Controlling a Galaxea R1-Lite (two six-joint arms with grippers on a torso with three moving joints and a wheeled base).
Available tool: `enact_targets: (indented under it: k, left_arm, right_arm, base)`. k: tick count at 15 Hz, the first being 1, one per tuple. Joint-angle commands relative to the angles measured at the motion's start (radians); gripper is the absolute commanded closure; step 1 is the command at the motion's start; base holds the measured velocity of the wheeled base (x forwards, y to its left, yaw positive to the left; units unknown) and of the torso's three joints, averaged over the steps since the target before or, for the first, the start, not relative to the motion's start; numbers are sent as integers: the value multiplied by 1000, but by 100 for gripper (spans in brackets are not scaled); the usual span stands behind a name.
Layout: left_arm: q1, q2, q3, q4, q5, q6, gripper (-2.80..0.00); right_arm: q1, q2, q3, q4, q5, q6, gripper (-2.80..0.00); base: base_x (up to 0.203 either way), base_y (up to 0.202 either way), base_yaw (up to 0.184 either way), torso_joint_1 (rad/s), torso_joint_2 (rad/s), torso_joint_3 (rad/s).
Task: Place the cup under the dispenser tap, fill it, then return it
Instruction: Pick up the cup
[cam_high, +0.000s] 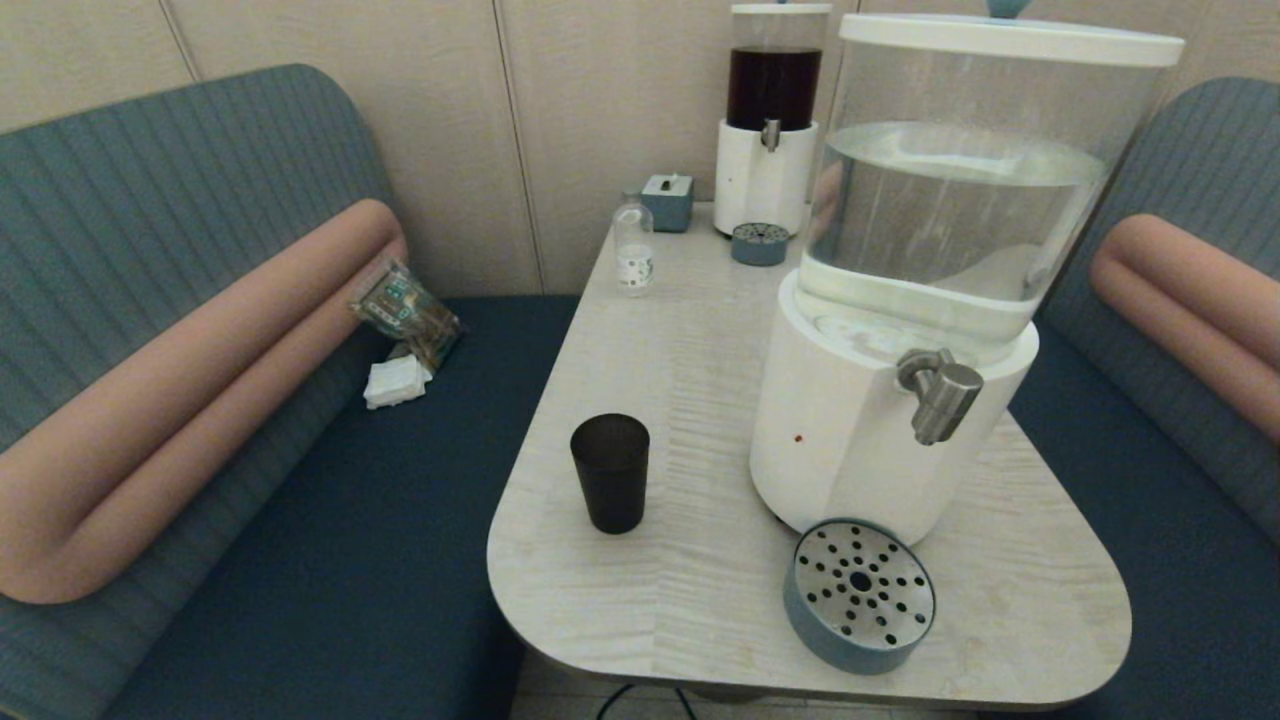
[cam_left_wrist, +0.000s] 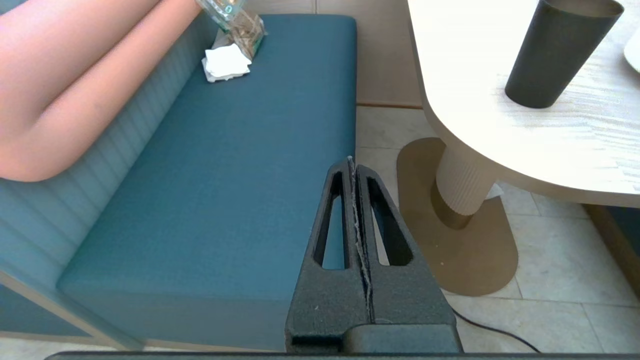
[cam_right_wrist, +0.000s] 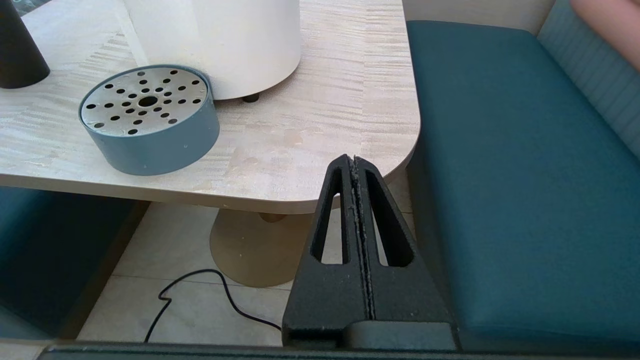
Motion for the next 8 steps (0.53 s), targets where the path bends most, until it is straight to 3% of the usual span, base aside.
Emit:
enact_targets:
  k: [1, 5, 8]
  left_arm:
    - [0, 2, 0, 0, 0, 0, 0]
    - [0, 2, 0, -1, 2, -10, 0]
    - [0, 2, 0, -6, 22, -63, 0]
  right_arm:
    - [0, 2, 0, 0, 0, 0, 0]
    - [0, 2, 0, 0, 0, 0, 0]
    - [0, 2, 0, 0, 0, 0, 0]
  base:
    - [0, 0, 0, 0, 0, 0]
    - [0, 0, 0, 0, 0, 0]
    - [0, 0, 0, 0, 0, 0]
